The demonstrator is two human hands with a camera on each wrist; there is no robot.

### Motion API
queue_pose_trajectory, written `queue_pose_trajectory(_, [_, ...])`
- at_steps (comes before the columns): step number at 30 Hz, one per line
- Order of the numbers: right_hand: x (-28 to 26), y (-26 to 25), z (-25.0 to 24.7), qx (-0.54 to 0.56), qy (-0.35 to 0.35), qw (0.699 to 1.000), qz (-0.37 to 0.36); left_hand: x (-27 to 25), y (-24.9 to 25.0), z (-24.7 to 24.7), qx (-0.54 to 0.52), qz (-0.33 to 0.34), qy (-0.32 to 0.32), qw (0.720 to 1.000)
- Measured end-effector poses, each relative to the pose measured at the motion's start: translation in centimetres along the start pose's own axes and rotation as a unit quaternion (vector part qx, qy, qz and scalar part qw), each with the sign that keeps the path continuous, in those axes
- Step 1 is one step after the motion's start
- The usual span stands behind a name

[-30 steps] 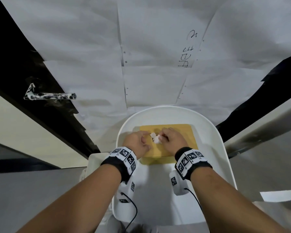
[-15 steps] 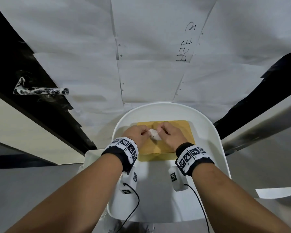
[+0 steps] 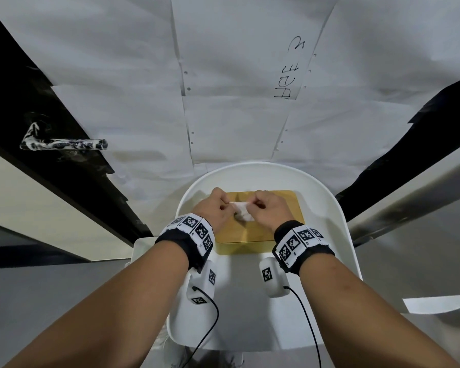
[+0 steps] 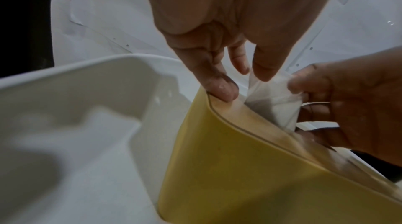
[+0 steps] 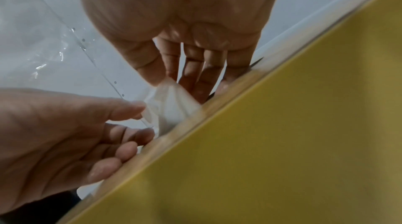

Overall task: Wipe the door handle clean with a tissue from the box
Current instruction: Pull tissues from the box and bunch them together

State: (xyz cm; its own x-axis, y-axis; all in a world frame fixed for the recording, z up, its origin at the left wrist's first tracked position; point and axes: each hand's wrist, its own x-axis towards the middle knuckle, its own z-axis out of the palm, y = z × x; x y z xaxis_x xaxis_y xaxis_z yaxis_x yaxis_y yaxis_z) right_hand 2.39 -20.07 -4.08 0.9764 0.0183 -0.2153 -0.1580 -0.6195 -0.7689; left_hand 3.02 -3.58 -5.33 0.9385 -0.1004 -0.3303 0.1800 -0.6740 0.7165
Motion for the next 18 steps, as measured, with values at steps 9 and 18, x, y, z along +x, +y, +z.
queue_pose_trajectory(9, [0.2, 0.0, -0.4, 0.04, 0.009, 0.999, 0.015, 0.2, 0.3, 0.8, 0.073, 0.009, 0.016, 0.997])
queue_pose_trajectory(18, [0.4, 0.0, -0.4, 0.055, 0.03, 0.998, 0.001, -0.1, 0.0, 1.1, -0.006, 0.072, -0.007, 0.997])
